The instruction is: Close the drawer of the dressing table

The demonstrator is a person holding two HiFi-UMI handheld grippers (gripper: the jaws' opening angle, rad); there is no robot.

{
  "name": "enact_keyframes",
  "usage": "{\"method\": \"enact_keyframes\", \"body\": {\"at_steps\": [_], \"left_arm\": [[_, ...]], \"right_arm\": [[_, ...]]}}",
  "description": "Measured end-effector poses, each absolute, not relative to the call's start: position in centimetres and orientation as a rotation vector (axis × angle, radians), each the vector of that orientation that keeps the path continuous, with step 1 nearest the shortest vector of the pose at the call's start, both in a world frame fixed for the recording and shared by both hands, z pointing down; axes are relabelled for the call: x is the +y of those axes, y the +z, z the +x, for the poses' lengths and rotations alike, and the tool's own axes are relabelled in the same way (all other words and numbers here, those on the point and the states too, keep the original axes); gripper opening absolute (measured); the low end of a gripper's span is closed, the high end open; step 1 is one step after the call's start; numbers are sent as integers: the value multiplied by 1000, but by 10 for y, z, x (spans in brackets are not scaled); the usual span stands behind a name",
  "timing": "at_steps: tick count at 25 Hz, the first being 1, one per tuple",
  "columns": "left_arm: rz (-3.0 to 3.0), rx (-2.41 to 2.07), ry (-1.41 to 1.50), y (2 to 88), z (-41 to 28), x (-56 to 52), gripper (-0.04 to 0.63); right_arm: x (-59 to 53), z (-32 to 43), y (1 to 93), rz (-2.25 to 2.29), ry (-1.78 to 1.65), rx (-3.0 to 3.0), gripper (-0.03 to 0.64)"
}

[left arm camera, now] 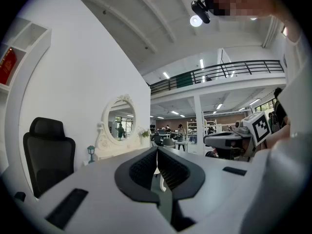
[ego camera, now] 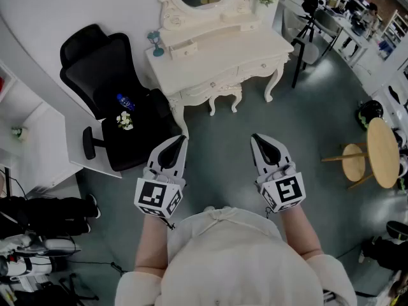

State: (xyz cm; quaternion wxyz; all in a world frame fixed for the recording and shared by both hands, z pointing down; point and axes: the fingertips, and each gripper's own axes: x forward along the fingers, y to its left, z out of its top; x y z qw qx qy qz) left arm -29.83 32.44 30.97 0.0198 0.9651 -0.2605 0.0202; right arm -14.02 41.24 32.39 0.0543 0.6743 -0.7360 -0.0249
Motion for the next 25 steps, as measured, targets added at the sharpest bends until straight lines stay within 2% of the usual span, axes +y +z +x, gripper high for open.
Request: {"method": "enact_keyframes", "body": {"at_steps": [19, 20, 21, 22, 25], "left_arm": [[2927, -859, 76, 334, -322, 282, 20], [2927, -861, 45, 334, -323, 279, 78], [2931, -858, 20, 333, -322, 276, 303], [2934, -856, 11, 334, -321, 273, 379], [2914, -855, 37, 341, -316, 265, 379]], "right_arm": [[375, -158, 344, 2096, -9, -2189, 6], [372, -158, 346, 2099, -7, -2181, 6], [369, -158, 348, 2105, -4, -2173, 6], [366, -157, 349, 2112, 1, -2168, 6], [358, -149, 353, 2119, 15, -2172, 6]]}}
